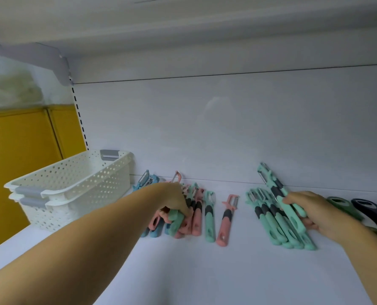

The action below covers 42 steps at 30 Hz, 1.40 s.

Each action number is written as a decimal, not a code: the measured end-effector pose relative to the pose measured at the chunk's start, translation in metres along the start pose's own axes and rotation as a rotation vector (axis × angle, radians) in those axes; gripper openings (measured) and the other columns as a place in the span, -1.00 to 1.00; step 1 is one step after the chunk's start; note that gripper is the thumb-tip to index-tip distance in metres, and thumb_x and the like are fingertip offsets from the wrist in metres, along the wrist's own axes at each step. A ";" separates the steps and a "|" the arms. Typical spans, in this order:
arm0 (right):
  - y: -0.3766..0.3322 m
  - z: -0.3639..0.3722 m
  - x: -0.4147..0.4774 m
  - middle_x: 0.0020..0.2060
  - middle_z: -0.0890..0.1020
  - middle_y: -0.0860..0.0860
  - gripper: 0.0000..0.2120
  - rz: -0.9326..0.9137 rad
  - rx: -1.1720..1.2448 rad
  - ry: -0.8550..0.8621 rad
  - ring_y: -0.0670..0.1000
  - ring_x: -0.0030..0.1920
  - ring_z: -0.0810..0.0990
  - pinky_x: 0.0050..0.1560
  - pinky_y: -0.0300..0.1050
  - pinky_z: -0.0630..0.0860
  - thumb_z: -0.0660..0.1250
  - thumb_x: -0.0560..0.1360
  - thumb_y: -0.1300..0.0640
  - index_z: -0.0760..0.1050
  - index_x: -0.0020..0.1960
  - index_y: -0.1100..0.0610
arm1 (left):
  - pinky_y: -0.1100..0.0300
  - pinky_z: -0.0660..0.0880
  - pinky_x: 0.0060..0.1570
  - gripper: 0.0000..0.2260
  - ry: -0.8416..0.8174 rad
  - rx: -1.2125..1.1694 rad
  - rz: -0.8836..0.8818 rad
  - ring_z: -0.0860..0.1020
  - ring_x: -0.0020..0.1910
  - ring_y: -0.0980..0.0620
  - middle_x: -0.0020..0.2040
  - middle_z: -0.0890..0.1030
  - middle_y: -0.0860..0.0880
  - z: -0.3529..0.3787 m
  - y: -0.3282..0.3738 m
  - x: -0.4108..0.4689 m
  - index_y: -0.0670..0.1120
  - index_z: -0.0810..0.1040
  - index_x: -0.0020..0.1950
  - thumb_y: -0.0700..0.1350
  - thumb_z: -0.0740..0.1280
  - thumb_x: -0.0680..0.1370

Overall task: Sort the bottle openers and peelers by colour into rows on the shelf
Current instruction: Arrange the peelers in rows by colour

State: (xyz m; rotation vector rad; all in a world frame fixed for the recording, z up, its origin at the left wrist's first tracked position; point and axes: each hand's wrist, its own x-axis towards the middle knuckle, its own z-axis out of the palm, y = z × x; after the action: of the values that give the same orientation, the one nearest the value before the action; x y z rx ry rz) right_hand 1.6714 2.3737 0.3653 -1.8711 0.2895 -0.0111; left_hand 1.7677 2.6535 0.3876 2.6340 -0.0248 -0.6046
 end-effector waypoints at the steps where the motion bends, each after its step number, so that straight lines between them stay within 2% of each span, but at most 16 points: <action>1: 0.001 -0.003 0.000 -0.65 0.38 -0.04 -0.71 0.001 -0.014 0.003 -0.12 -0.69 0.29 -0.67 -0.36 0.19 0.20 0.54 0.25 0.38 -0.36 0.15 | 0.01 0.61 -0.03 -0.49 0.001 -0.064 0.021 0.63 -0.07 -0.10 -0.02 0.55 -0.12 -0.003 -0.002 0.000 -0.12 0.32 0.31 -0.08 0.47 0.45; 4: 0.007 -0.010 0.003 -0.63 0.37 -0.06 -0.72 -0.005 -0.083 -0.001 -0.13 -0.66 0.30 -0.61 -0.31 0.22 0.21 0.54 0.25 0.36 -0.36 0.13 | -0.07 0.57 0.10 -0.39 0.035 -0.178 0.082 0.60 0.03 -0.17 0.11 0.53 -0.17 -0.010 -0.005 0.002 -0.05 0.26 0.42 -0.15 0.44 0.43; 7: 0.014 -0.011 0.007 -0.63 0.43 -0.07 -0.74 -0.009 -0.110 0.013 -0.15 -0.63 0.40 -0.56 -0.35 0.30 0.24 0.53 0.23 0.42 -0.34 0.15 | -0.03 0.56 0.06 -0.37 0.071 -0.224 0.113 0.63 -0.03 -0.19 0.09 0.54 -0.22 -0.011 -0.008 0.002 -0.04 0.25 0.46 -0.25 0.39 0.43; 9: 0.018 -0.008 0.009 -0.55 0.53 -0.04 -0.77 -0.022 -0.148 0.013 -0.07 -0.45 0.54 -0.36 -0.24 0.45 0.27 0.51 0.20 0.50 -0.32 0.15 | -0.08 0.56 0.04 -0.36 0.066 -0.245 0.117 0.64 -0.03 -0.23 0.05 0.56 -0.24 -0.010 -0.010 0.001 -0.04 0.24 0.46 -0.28 0.36 0.42; 12: 0.019 -0.006 0.010 -0.40 0.64 0.04 -0.80 -0.037 -0.186 0.027 0.08 -0.23 0.62 0.00 0.07 0.55 0.31 0.47 0.15 0.58 -0.30 0.15 | 0.09 0.58 -0.13 -0.38 0.112 -0.154 0.151 0.62 -0.13 -0.10 0.09 0.54 -0.16 -0.008 -0.010 0.000 -0.01 0.27 0.44 -0.27 0.36 0.42; 17: 0.020 0.000 0.008 -0.31 0.65 0.11 -0.83 -0.033 -0.187 0.011 0.12 -0.16 0.63 0.11 0.16 0.53 0.32 0.46 0.14 0.59 -0.23 0.21 | 0.33 0.42 -0.39 -0.41 0.205 -0.088 0.235 0.51 -0.27 0.12 -0.05 0.47 0.03 -0.007 -0.006 -0.003 0.06 0.35 0.39 -0.26 0.38 0.40; 21: 0.020 0.000 0.007 -0.27 0.66 0.14 -0.84 -0.035 -0.173 0.012 0.14 -0.14 0.65 0.06 0.16 0.57 0.31 0.47 0.16 0.59 -0.19 0.23 | 0.21 0.51 -0.31 -0.37 0.348 -0.235 0.288 0.53 -0.32 0.03 0.00 0.56 -0.04 -0.011 -0.008 -0.003 0.09 0.39 0.38 -0.31 0.41 0.38; 23: 0.018 -0.003 0.006 -0.41 0.62 0.05 -0.81 -0.031 -0.120 0.005 0.02 -0.30 0.62 -0.23 -0.06 0.55 0.28 0.50 0.20 0.55 -0.28 0.19 | 0.16 0.53 -0.26 -0.32 0.347 -0.450 0.310 0.56 -0.30 -0.03 0.00 0.59 -0.09 -0.011 -0.006 -0.006 0.07 0.30 0.44 -0.35 0.39 0.40; 24: 0.017 -0.006 0.004 -0.50 0.56 0.00 -0.78 -0.022 -0.085 0.008 -0.06 -0.43 0.56 -0.35 -0.18 0.46 0.26 0.51 0.22 0.49 -0.32 0.18 | 0.15 0.54 -0.24 -0.28 0.313 -0.562 0.319 0.58 -0.27 -0.05 -0.03 0.60 -0.09 -0.010 -0.003 -0.009 0.05 0.23 0.48 -0.37 0.39 0.41; 26: 0.015 -0.013 0.002 -0.60 0.40 -0.06 -0.77 0.005 -0.073 0.026 -0.14 -0.62 0.38 -0.46 -0.25 0.27 0.25 0.51 0.21 0.40 -0.33 0.15 | 0.13 0.56 -0.19 -0.25 0.205 -0.740 0.321 0.61 -0.23 -0.07 -0.06 0.60 -0.06 0.001 0.013 -0.020 -0.02 0.15 0.52 -0.40 0.38 0.43; 31: 0.024 -0.017 0.006 -0.60 0.36 -0.07 -0.84 0.076 -0.174 0.063 -0.11 -0.63 0.30 -0.48 -0.26 0.21 0.30 0.46 0.15 0.42 -0.29 0.11 | 0.06 0.55 -0.17 -0.38 0.043 -0.888 0.301 0.61 -0.24 -0.12 0.01 0.64 -0.23 0.056 0.068 -0.017 -0.15 0.35 0.42 -0.40 0.39 0.39; 34: 0.027 -0.015 0.007 -0.51 0.39 -0.01 -0.81 0.070 -0.226 0.070 -0.07 -0.54 0.31 -0.44 -0.24 0.21 0.32 0.44 0.13 0.42 -0.34 0.11 | 0.18 0.55 -0.27 -0.48 0.017 -0.856 0.348 0.59 -0.22 -0.06 0.04 0.61 -0.16 0.089 0.095 -0.008 -0.14 0.40 0.35 -0.37 0.37 0.40; 36: 0.028 -0.014 0.006 -0.49 0.43 0.00 -0.78 0.052 -0.241 0.073 -0.05 -0.48 0.36 -0.42 -0.22 0.24 0.33 0.44 0.13 0.43 -0.36 0.10 | 0.25 0.49 -0.35 -0.67 0.066 -0.815 0.374 0.57 -0.22 0.00 -0.06 0.61 -0.09 0.108 0.107 -0.004 -0.10 0.48 0.16 -0.34 0.31 0.44; 37: 0.028 -0.013 0.007 -0.48 0.47 0.01 -0.78 0.039 -0.262 0.072 -0.04 -0.46 0.41 -0.41 -0.21 0.29 0.34 0.45 0.12 0.45 -0.37 0.10 | 0.22 0.51 -0.30 -0.73 0.108 -0.794 0.375 0.58 -0.20 0.00 -0.09 0.61 -0.06 0.116 0.110 -0.001 -0.09 0.50 0.10 -0.32 0.29 0.44; 39: 0.029 -0.012 0.008 -0.40 0.61 0.05 -0.80 0.006 -0.326 0.064 0.00 -0.37 0.56 -0.31 -0.12 0.45 0.37 0.45 0.08 0.54 -0.32 0.14 | 0.13 0.58 -0.16 -0.76 0.151 -0.795 0.378 0.61 -0.15 -0.01 -0.11 0.62 -0.05 0.128 0.114 0.004 -0.07 0.52 0.02 -0.32 0.25 0.43; 42: 0.035 -0.009 0.015 -0.18 0.70 0.05 -0.84 -0.041 -0.351 0.081 0.01 -0.14 0.68 -0.04 -0.06 0.58 0.41 0.44 0.02 0.60 -0.12 0.12 | 0.38 0.47 -0.37 -0.72 0.167 -0.858 0.391 0.55 -0.24 0.15 -0.21 0.57 0.05 0.139 0.119 -0.001 0.00 0.46 -0.11 -0.40 0.19 0.45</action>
State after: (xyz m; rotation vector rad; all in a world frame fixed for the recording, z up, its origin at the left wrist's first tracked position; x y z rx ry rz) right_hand 1.6781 2.3516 0.3331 -2.2283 0.3246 -0.0685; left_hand 1.7179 2.4888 0.3255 1.7657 -0.1815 -0.1837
